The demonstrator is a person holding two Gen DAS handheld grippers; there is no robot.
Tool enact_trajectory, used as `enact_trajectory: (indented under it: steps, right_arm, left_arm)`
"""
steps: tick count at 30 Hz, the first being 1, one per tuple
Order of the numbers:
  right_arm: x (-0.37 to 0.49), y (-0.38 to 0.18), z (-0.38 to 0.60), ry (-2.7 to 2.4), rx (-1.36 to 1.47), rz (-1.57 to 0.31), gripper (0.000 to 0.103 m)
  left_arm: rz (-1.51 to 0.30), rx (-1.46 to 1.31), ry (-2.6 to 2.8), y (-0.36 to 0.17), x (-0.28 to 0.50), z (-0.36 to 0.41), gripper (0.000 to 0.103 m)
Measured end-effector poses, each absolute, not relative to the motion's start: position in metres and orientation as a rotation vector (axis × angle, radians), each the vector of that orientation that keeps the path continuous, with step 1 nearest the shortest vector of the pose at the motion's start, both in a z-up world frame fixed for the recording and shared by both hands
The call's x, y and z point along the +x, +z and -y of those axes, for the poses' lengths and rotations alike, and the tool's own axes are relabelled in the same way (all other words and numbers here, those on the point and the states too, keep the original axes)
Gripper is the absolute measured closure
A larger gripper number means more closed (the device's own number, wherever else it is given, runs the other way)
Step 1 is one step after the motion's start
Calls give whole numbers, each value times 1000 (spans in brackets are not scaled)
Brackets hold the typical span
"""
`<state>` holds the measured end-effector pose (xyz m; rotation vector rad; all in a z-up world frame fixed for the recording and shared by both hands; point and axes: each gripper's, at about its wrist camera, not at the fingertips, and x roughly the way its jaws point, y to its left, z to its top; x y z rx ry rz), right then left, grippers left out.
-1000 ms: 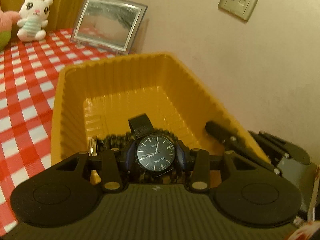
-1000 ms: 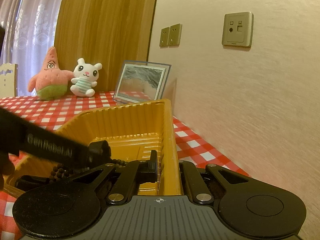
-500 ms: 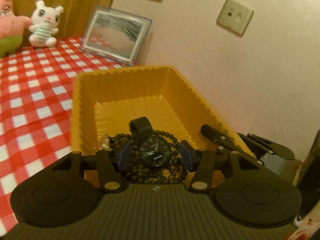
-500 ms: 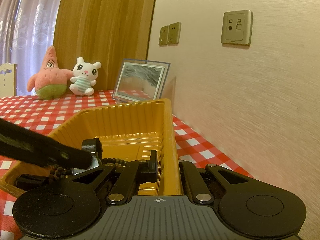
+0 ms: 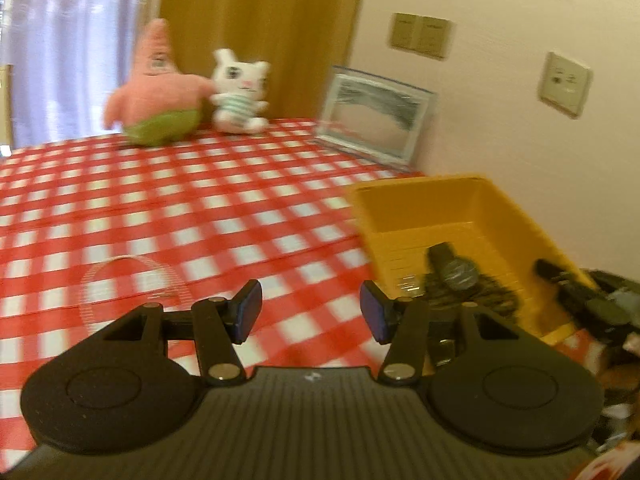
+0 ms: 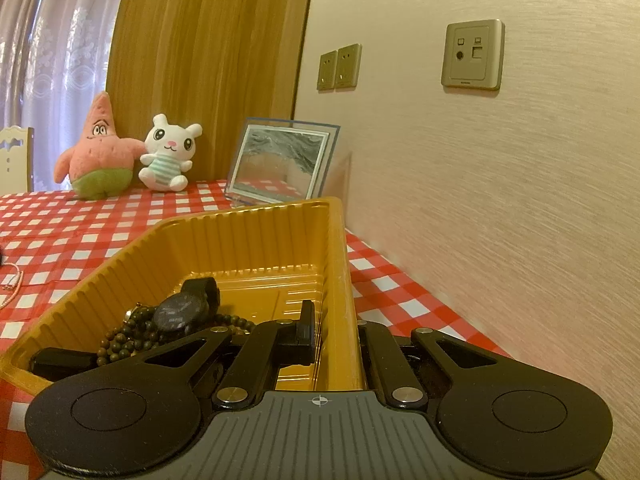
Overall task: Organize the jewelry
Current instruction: 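Open the left gripper to release the watch and pull back, then lower the left gripper to the pearl necklace and close on it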
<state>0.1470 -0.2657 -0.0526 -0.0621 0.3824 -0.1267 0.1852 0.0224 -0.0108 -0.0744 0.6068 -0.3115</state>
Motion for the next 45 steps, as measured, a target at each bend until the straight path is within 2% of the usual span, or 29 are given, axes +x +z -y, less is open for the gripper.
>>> enact_trajectory:
  steps: [10,23,30,39,45]
  right_arm:
    - [147,-53,266,-128,-67,-386,98]
    - [147,-54,267,-128,-72,-390,98]
    - [147,-54,267,-129,-71,-391,98]
    - [148,-56,269,-131,-72,-396,98]
    - [148,-58,271,-130,-70,-398,98]
  left_arm:
    - [-665,-49,-105,-33,184,-80,53]
    - [-685,14,24,-49,208,-107,54]
    - [-710,38,-1,-57,226,-105,58]
    - [-723,58,-89,-67,262,-69,59]
    - [-762,62,-72,-81,283,-63,66]
